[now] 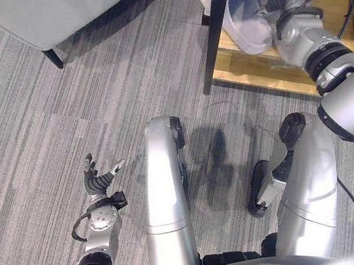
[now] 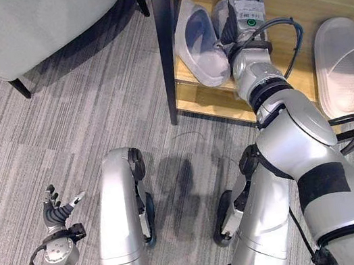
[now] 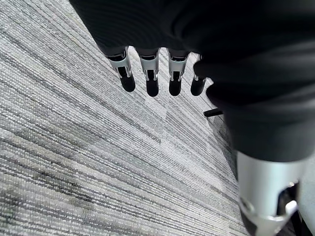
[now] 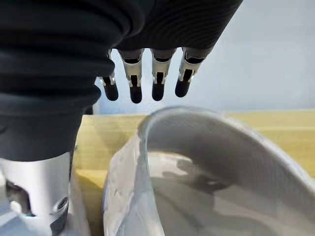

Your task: Arrange the slippers neatly on the shoe rack.

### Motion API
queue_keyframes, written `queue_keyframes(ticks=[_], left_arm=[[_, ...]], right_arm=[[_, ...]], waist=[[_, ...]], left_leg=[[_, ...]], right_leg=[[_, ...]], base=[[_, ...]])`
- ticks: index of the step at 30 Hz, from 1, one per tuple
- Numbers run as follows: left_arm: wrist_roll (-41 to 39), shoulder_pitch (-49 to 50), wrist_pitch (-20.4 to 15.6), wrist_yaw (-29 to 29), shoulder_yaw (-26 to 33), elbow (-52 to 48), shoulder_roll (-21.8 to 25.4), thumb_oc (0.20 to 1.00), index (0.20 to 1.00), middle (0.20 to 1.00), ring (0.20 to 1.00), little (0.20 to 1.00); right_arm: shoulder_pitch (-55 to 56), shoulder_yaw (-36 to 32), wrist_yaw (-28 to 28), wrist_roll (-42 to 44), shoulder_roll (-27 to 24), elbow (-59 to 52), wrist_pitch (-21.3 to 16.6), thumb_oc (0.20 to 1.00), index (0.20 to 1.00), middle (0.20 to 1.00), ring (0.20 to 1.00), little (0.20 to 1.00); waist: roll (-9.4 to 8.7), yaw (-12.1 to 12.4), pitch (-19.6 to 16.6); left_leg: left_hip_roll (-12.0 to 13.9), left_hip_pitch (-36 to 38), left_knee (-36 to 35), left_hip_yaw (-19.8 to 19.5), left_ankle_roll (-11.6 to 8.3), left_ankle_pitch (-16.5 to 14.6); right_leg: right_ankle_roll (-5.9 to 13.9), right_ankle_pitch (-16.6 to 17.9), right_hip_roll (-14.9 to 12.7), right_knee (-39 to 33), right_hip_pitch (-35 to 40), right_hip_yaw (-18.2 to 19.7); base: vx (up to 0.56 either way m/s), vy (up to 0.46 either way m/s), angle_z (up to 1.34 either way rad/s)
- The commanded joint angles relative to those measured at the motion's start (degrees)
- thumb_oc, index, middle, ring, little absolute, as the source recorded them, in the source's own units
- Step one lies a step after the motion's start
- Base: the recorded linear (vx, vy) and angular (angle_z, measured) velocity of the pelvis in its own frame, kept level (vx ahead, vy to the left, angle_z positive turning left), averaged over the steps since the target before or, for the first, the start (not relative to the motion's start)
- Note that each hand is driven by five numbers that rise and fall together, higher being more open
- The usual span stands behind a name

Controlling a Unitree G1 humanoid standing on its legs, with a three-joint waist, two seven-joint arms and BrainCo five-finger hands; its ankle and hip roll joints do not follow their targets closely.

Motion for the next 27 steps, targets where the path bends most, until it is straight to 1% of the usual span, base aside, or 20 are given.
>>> queue_keyframes(ticks=[1, 4, 6, 7, 10, 12, 14, 16, 18, 19, 22, 23, 27], left_arm=[[1.1, 1.5, -2.7, 1.7, -1.7, -3.1, 1.2, 1.000, 1.000, 1.000, 1.000, 1.000], [1.5, 1.5, -2.7, 1.5, -1.9, -2.8, 1.0, 1.000, 1.000, 1.000, 1.000, 1.000], [1.5, 1.8, -2.7, 1.2, -2.0, -2.9, 1.1, 1.000, 1.000, 1.000, 1.000, 1.000], [1.5, 1.9, -2.6, 1.1, -2.0, -2.8, 0.9, 1.000, 1.000, 1.000, 1.000, 1.000], [1.5, 1.8, -2.5, 0.9, -1.9, -2.5, 0.6, 1.000, 1.000, 1.000, 1.000, 1.000], [1.4, 1.7, -2.4, 1.0, -1.8, -2.5, 0.5, 1.000, 1.000, 1.000, 1.000, 1.000], [1.3, 1.6, -2.2, 1.3, -1.3, -2.2, -0.2, 1.000, 1.000, 1.000, 1.000, 1.000], [1.8, 1.8, -1.8, 1.2, -1.0, -1.9, -0.8, 1.000, 1.000, 1.000, 1.000, 1.000], [1.7, 1.9, -1.6, 1.2, -0.8, -1.8, -1.0, 1.000, 1.000, 1.000, 1.000, 1.000], [1.8, 1.6, -1.2, 1.3, -0.3, -1.7, -1.4, 1.000, 1.000, 1.000, 1.000, 1.000], [1.8, 1.3, -0.9, 1.2, 0.1, -1.7, -1.6, 1.000, 1.000, 1.000, 1.000, 1.000], [1.6, 1.0, -0.7, 1.1, 0.6, -1.7, -1.7, 1.000, 1.000, 1.000, 1.000, 1.000], [1.8, 0.0, -0.4, 0.7, 1.3, -1.6, -1.9, 1.000, 1.000, 1.000, 1.000, 1.000]], right_arm=[[-5.0, -2.3, -4.7, 1.0, -3.8, -3.8, -1.4, 1.000, 1.000, 1.000, 1.000, 1.000], [-3.6, -4.5, -5.3, 4.8, -4.6, -8.5, -4.2, 1.000, 1.000, 1.000, 1.000, 1.000], [-2.5, -6.5, -4.8, 8.9, -5.0, -12.4, -5.8, 1.000, 1.000, 1.000, 1.000, 1.000], [-1.8, -8.1, -4.6, 11.7, -4.9, -14.1, -6.4, 1.000, 1.000, 1.000, 1.000, 1.000], [0.9, -11.7, -5.2, 16.3, -5.8, -17.7, -7.7, 1.000, 1.000, 1.000, 1.000, 1.000], [1.5, -12.6, -5.5, 16.9, -6.2, -18.8, -7.6, 1.000, 1.000, 1.000, 1.000, 1.000], [6.1, -16.1, -7.2, 18.0, -7.8, -23.2, -7.9, 1.000, 1.000, 1.000, 1.000, 1.000], [11.8, -20.9, -9.1, 19.0, -9.1, -30.3, -8.6, 1.000, 1.000, 1.000, 1.000, 1.000], [13.7, -22.3, -9.5, 19.3, -9.2, -32.4, -8.7, 1.000, 1.000, 1.000, 1.000, 1.000], [19.0, -27.0, -10.2, 22.0, -8.8, -37.6, -9.7, 1.000, 1.000, 1.000, 1.000, 1.000], [23.1, -29.5, -9.8, 24.2, -8.0, -40.5, -10.3, 1.000, 1.000, 1.000, 1.000, 1.000], [25.7, -30.9, -9.2, 25.9, -7.1, -42.9, -11.1, 1.000, 1.000, 1.000, 1.000, 1.000], [31.1, -32.5, -7.5, 27.1, -5.2, -47.0, -12.1, 1.000, 1.000, 1.000, 1.000, 1.000]], waist=[[-0.06, 2.2, -1.4], [0.13, 2.1, -1.4], [0.13, 2.0, -1.5], [0.10, 1.8, -1.4], [-0.04, 1.4, -1.2], [-0.13, 1.3, -1.2], [-0.25, 0.7, -0.8], [-0.41, 0.0, -0.7], [-0.46, -0.1, -0.7], [-0.54, -0.7, -0.4], [-0.73, -1.1, -0.1], [-0.77, -1.4, -0.1], [-1.04, -1.8, -0.1]], left_leg=[[-2.6, 0.6, -2.1, -11.6, -5.66, 2.1], [-2.6, 0.6, -2.1, -11.5, -5.61, 2.2], [-2.6, 0.6, -2.2, -11.5, -5.56, 2.3], [-2.6, 0.6, -2.1, -11.5, -5.52, 2.4], [-2.6, 0.6, -2.2, -11.4, -5.41, 2.6], [-2.6, 0.6, -2.2, -11.4, -5.37, 2.6], [-2.5, 0.6, -2.2, -11.3, -5.26, 2.6], [-2.5, 0.6, -2.3, -11.1, -5.19, 2.5], [-2.5, 0.6, -2.3, -11.0, -5.16, 2.5], [-2.5, 0.6, -2.2, -10.9, -5.09, 2.5], [-2.4, 0.6, -2.3, -10.8, -4.99, 2.6], [-2.4, 0.6, -2.6, -10.7, -4.97, 2.6], [-2.6, 0.6, -2.6, -10.7, -4.89, 2.7]], right_leg=[[2.01, 6.2, -1.6, -0.4, 0.9, 9.3], [2.11, 6.4, -1.6, -0.3, 0.9, 9.4], [2.21, 6.5, -1.5, -0.3, 0.9, 9.6], [2.19, 6.6, -1.4, -0.2, 1.0, 9.7], [2.23, 6.8, -1.3, -0.2, 1.3, 9.7], [2.23, 6.8, -1.2, -0.2, 1.2, 9.8], [2.26, 6.9, -1.1, -0.3, 1.4, 9.8], [2.28, 6.9, -0.9, -0.3, 1.6, 9.8], [2.28, 6.9, -0.8, -0.3, 1.6, 9.8], [2.27, 6.9, -0.7, -0.2, 1.5, 9.9], [2.20, 6.9, -0.6, -0.2, 1.4, 9.9], [2.25, 6.9, -0.6, -0.3, 1.4, 9.8], [2.42, 6.9, -0.5, -0.4, 1.7, 9.7]], base=[[0.00, 0.000, 0.00], [0.00, 0.000, 0.00], [0.00, 0.000, 0.00], [0.00, 0.000, 0.00], [0.00, 0.000, 0.00], [0.00, 0.000, 0.00], [0.00, 0.000, 0.00], [0.00, 0.000, -0.04], [0.00, -0.004, -0.04], [0.00, 0.000, 0.00], [0.00, 0.000, 0.00], [0.00, 0.000, 0.00], [0.00, 0.000, 0.00]])
